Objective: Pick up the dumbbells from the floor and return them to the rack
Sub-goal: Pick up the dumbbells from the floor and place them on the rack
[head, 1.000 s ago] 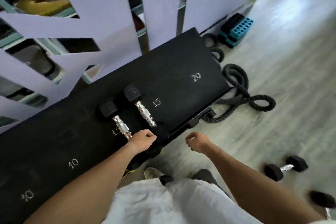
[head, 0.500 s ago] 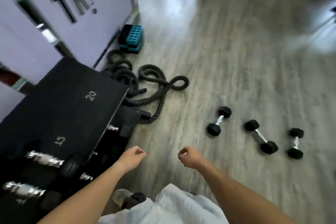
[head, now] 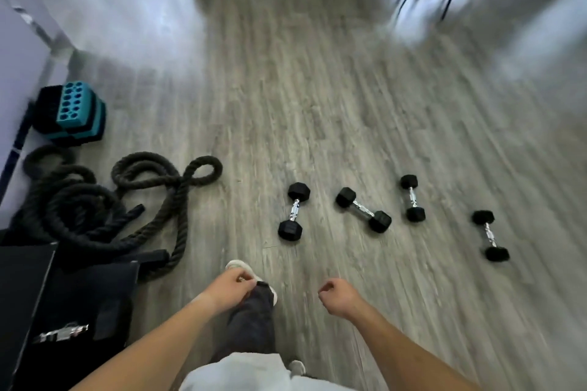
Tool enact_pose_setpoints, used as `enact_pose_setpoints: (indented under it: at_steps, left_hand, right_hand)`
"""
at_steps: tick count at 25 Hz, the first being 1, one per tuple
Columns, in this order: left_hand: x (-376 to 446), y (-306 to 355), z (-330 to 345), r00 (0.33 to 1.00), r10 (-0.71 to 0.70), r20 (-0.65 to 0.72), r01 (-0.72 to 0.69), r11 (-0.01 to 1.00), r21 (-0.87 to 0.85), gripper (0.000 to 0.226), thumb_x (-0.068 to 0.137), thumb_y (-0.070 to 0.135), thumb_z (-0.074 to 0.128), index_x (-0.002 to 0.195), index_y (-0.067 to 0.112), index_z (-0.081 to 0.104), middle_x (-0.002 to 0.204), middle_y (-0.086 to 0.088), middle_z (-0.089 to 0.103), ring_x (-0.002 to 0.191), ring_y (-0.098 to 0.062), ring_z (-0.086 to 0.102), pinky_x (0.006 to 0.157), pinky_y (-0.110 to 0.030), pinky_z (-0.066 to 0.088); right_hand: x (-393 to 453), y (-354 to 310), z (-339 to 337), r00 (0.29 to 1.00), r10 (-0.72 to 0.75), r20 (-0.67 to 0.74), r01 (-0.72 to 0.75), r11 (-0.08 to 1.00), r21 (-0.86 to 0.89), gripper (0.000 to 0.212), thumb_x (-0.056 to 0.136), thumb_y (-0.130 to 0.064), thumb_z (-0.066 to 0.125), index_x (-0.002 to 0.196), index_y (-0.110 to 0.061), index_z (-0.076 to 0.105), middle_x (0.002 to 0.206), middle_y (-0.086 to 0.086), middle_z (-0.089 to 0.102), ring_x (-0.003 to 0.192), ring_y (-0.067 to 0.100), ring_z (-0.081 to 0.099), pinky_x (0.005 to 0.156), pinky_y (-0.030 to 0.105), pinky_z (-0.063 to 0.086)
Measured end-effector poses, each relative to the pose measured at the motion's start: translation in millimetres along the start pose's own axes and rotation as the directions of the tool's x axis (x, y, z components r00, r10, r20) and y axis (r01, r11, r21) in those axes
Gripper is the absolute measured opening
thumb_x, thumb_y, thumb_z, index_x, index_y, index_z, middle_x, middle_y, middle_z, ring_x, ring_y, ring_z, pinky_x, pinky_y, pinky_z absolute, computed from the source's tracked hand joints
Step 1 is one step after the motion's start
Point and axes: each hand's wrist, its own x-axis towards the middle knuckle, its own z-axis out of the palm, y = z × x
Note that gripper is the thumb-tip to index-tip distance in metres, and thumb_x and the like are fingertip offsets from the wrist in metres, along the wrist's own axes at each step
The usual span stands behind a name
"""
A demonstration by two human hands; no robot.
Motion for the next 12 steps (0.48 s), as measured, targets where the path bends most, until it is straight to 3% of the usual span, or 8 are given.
enact_pose_setpoints:
  at_steps: [4,7,12]
  left_hand:
    - [79,45,-25,0.998,0.005,0.057,-0.007,0.999,0.035,0.013,0.098,0.023,0.061,0.087,0.016,0.062,0.069,0.001,0.061,0.052,-0.007,0.052,0.041,-0.014,0.036]
    - [136,76,-50,0.995,-0.001,0.101,-0.001,1.0,0.017,0.014,0.097,0.026,0.061,0.086,0.018,0.062,0.073,0.0,0.063,0.058,-0.012,0.055,0.046,-0.02,0.038]
    - [201,98,-66,0.994,-0.035,0.104,0.041,0.998,-0.051,0.015,0.096,0.023,0.063,0.083,0.017,0.064,0.08,-0.002,0.063,0.069,-0.015,0.057,0.069,-0.028,0.046]
  right_hand:
    - [50,-23,-39,0.998,0.063,-0.027,-0.061,0.996,0.066,0.024,0.088,-0.014,0.051,0.101,-0.009,0.07,0.085,0.003,0.064,0.081,0.019,0.059,0.081,0.034,0.053]
    - [92,-55,-67,0.99,0.138,-0.027,-0.134,0.984,0.12,0.016,0.089,-0.012,0.051,0.092,-0.013,0.067,0.087,0.006,0.064,0.082,0.022,0.059,0.087,0.039,0.054]
    - [161,-121,-87,0.991,0.133,-0.01,-0.13,0.978,0.165,0.019,0.087,-0.016,0.056,0.073,-0.026,0.064,0.078,-0.001,0.068,0.085,0.021,0.068,0.085,0.036,0.056]
